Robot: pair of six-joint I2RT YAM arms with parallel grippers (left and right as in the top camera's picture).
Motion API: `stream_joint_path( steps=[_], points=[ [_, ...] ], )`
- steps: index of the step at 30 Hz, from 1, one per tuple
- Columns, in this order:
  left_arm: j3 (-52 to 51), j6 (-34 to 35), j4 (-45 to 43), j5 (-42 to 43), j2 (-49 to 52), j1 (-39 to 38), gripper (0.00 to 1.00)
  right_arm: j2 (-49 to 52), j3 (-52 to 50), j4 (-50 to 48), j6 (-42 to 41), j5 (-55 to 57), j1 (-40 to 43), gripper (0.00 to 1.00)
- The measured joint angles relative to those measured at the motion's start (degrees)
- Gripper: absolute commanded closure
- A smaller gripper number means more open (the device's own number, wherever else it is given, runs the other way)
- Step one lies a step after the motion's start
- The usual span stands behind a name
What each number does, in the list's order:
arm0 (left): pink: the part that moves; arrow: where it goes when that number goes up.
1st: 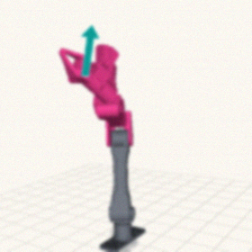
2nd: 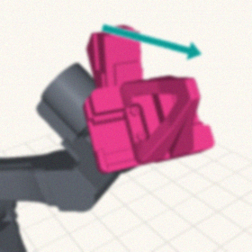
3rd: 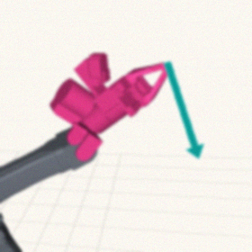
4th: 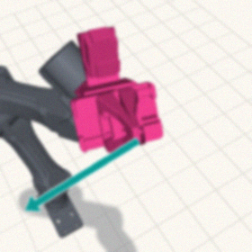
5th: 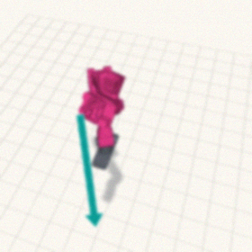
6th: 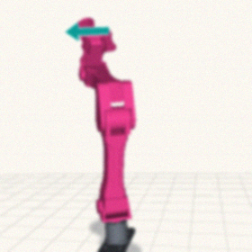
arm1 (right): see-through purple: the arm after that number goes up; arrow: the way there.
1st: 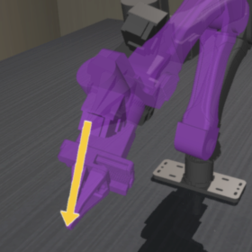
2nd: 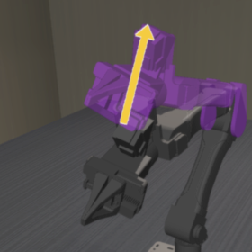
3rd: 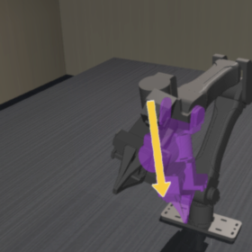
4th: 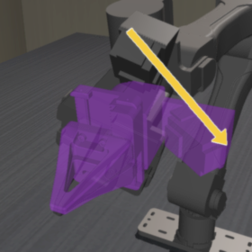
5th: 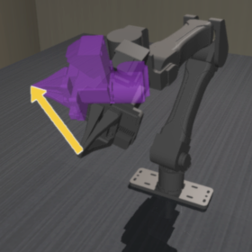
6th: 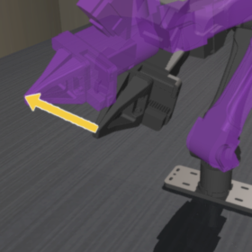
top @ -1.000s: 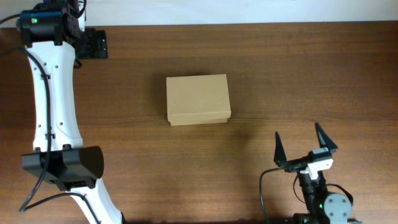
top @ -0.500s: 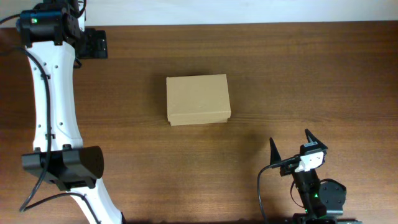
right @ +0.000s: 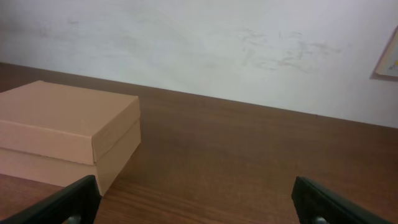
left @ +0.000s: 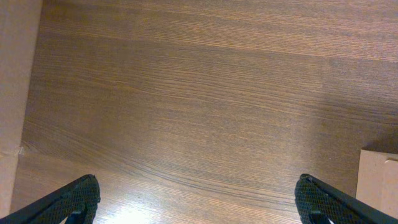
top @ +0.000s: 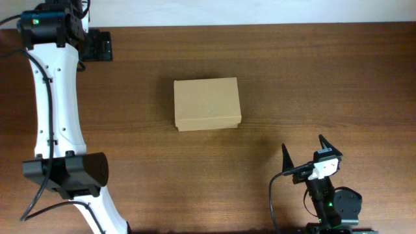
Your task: Pack container
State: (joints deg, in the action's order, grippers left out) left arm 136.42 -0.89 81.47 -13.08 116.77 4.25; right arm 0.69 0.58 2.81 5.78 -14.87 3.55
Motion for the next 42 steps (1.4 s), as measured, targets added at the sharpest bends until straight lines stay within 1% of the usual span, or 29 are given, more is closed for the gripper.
stream_joint_path(
  steps=[11,13,15,19,20,24,28,31,32,33,35,37,39,42],
  points=[
    [-0.52,0.02,-0.66,-0.48,-0.20,0.00,0.00,0.00,0.00,0.00,0.02,-0.02,0.00,0.01],
    [-2.32,0.02,-3.50,0.04,-1.18,0.02,0.00,0.00,0.00,0.00,0.02,0.00,0.00,0.01],
    [-6.43,0.02,-9.55,1.73,-3.61,0.02,0.00,0.00,0.00,0.00,0.04,-0.02,0.00,0.01],
    [-20.41,0.04,-26.84,6.95,-13.27,-0.02,0.00,0.00,0.00,0.00,0.02,-0.02,0.00,0.01],
    [-25.86,0.02,-32.48,8.66,-17.35,-0.13,0.00,0.00,0.00,0.00,0.02,-0.02,0.00,0.01],
    [-45.42,0.04,-48.89,12.57,-33.40,-1.29,0.00,0.00,0.00,0.00,0.00,0.00,0.00,0.01],
    [-65.46,0.02,-62.79,14.75,-49.03,-3.63,0.00,0.00,0.00,0.02,0.00,-0.02,0.00,0.01],
    [-80.02,0.02,-71.23,16.22,-57.46,-5.09,0.00,0.00,0.00,0.02,0.02,-0.02,0.00,0.01],
    [-87.17,0.02,-74.01,17.16,-60.78,-5.77,0.00,0.00,0.00,0.02,0.02,-0.02,0.00,0.01],
    [-90.05,0.04,-74.31,17.55,-62.14,-5.99,0.00,0.00,0.00,0.02,0.04,-0.02,0.00,0.01],
    [-99.49,0.04,-76.98,18.93,-66.71,-6.86,0.00,0.00,0.00,0.02,0.02,0.00,0.00,0.01],
    [-106.84,0.07,-77.66,20.00,-71.71,-7.39,0.00,0.00,0.00,0.02,0.04,0.00,0.00,0.01],
    [-112.48,0.04,-78.12,20.72,-77.68,-7.69,0.00,0.00,0.00,0.04,0.00,-0.02,0.00,0.01],
    [-118.05,0.04,-78.64,21.33,-86.47,-7.74,0.00,0.00,0.00,0.02,0.02,-0.02,0.00,0.01]
  ],
)
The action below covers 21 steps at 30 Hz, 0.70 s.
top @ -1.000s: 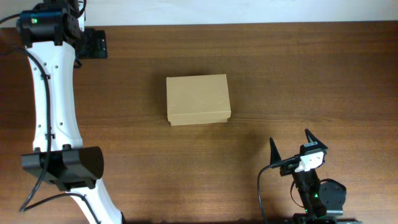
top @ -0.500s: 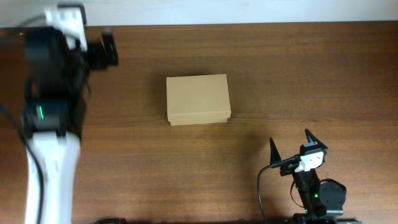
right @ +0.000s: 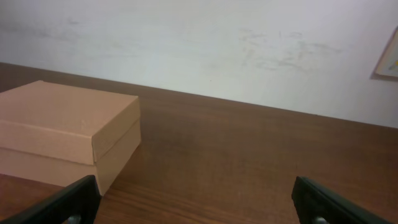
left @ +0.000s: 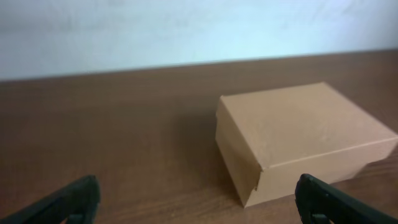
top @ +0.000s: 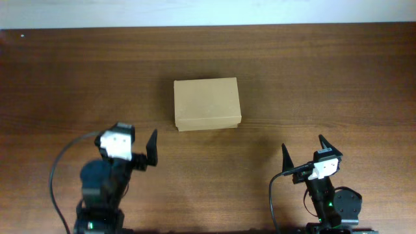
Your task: Pack container
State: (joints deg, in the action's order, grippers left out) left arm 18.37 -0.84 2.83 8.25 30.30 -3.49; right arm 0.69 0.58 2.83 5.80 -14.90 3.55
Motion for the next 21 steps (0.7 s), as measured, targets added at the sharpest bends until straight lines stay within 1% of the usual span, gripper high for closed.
stream_joint_path(
  steps=[6,9,16,21],
  points=[
    [-7.96,0.00,-0.50,0.50,-16.33,0.00,0.00,0.00,0.00,0.00,0.00,0.02,0.00,0.01],
    [-10.56,0.00,-0.50,0.59,-22.01,0.00,0.00,0.00,0.00,0.00,0.02,0.02,0.00,0.01],
    [-13.22,0.00,-0.55,0.59,-28.06,0.00,0.00,0.00,0.00,0.00,0.00,0.00,0.00,0.01],
    [-14.51,0.00,-0.61,0.59,-29.42,0.00,0.00,0.00,0.00,0.00,0.02,0.02,0.00,0.01]
  ],
)
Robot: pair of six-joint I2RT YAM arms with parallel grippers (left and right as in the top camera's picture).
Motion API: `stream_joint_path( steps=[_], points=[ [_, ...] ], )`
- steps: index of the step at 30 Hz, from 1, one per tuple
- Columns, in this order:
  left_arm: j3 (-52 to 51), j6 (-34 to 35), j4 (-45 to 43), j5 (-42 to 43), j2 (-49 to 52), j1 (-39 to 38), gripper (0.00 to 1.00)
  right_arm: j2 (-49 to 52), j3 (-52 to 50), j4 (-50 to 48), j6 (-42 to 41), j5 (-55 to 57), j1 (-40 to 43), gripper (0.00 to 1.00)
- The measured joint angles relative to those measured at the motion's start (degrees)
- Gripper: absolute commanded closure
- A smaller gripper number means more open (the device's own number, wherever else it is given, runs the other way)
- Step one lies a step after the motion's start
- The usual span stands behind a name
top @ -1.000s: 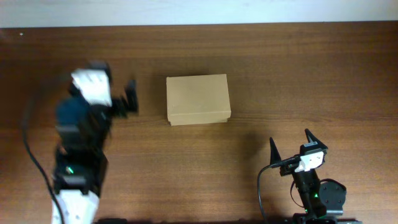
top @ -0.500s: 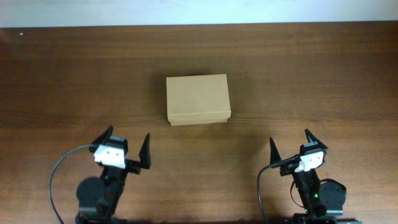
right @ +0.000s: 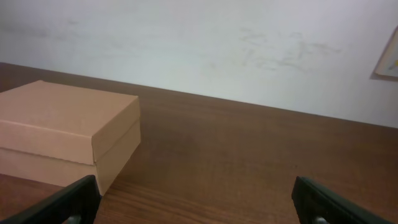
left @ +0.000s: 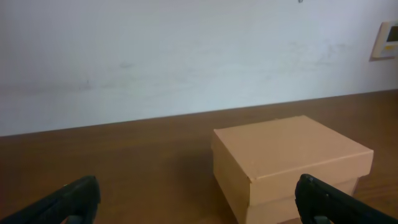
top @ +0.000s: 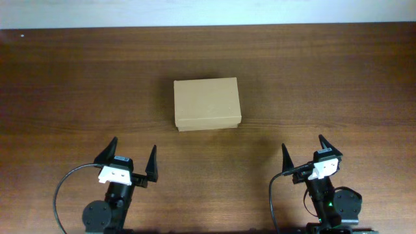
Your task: Pack container
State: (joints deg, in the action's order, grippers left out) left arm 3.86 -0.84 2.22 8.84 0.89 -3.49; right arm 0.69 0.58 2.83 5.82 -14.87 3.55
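A closed tan cardboard box (top: pixel 207 104) with its lid on sits in the middle of the wooden table (top: pixel 325 78). The left wrist view shows the box (left: pixel 289 158) ahead and to the right; in the right wrist view the box (right: pixel 65 130) lies ahead on the left. My left gripper (top: pixel 130 158) rests near the front edge at the left, open and holding nothing. Near the front edge at the right, my right gripper (top: pixel 304 154) is open too, fingers spread wide. Both point toward the far wall.
A pale wall (left: pixel 186 56) runs behind the table's far edge. A small light panel (left: pixel 387 40) hangs on it at the right. Nothing but the box stands on the table.
My left arm has drawn back from a spot in front of the box at the left to its low place at the front edge. The box and right arm have not moved.
At first my left arm reached out to the far left corner of the table, its camera looking straight down at the wood. Later it was folded back, turned toward the box. Now it sits low at the front edge, level with the right arm, which stayed still throughout.
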Motion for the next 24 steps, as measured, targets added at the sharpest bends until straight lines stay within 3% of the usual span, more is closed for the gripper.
stream_joint_path(
  steps=[24],
  points=[
    [-3.04,0.00,1.33,0.24,-0.07,5.20,0.00,0.00,0.00,0.00,0.00,-0.02,0.00,0.01]
  ],
)
